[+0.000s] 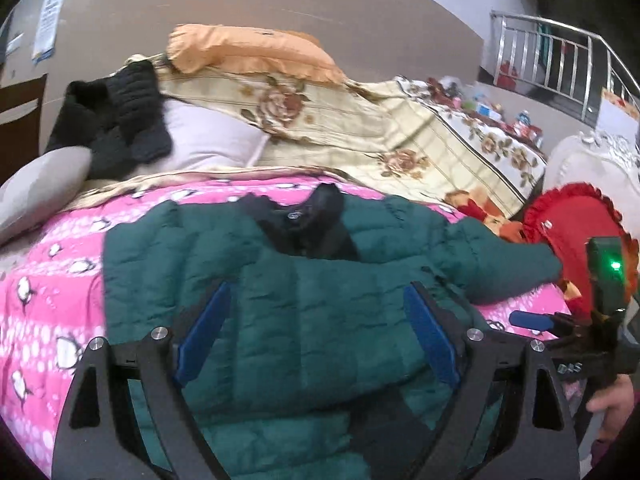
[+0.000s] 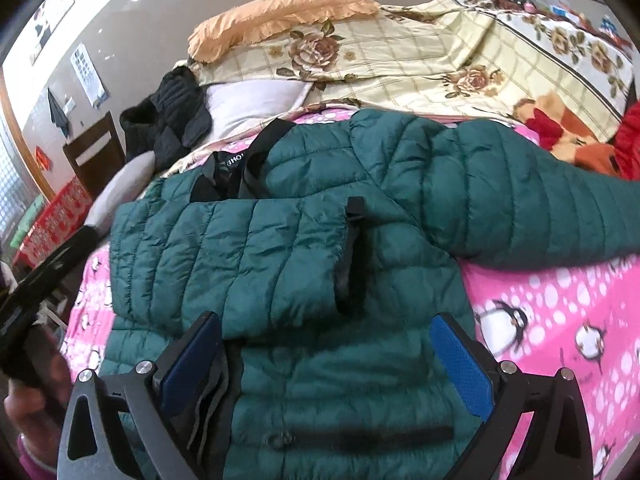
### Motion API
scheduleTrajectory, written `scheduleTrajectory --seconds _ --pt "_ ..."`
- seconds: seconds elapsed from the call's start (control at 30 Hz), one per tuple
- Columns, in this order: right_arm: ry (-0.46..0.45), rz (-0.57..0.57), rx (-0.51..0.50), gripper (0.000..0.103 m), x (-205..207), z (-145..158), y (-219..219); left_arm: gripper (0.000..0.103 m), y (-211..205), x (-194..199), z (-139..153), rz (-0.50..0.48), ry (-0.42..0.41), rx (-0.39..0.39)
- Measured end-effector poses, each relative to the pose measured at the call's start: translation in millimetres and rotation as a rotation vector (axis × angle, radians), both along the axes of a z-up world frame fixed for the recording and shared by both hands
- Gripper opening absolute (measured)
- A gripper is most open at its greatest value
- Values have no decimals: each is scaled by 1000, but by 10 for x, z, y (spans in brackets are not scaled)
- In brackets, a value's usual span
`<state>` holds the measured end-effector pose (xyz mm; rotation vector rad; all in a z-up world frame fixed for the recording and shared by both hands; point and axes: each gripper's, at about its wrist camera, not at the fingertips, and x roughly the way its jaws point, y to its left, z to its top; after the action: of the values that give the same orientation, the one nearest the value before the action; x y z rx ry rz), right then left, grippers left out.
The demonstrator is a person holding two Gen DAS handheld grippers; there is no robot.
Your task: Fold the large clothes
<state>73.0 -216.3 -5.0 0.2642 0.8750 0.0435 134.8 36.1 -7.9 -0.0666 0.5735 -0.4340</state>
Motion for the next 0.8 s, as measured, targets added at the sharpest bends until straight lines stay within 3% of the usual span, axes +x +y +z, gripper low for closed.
scheduleTrajectory --seconds 0.6,0.7,0.8 --pt "84 44 -12 103 699 -212 193 88 431 -152 -53 188 -41 95" --pt "99 68 -24 89 766 -270 243 88 452 -154 -74 187 -32 91" --pt "128 118 -54 67 862 -366 329 88 461 -113 -119 186 -11 92"
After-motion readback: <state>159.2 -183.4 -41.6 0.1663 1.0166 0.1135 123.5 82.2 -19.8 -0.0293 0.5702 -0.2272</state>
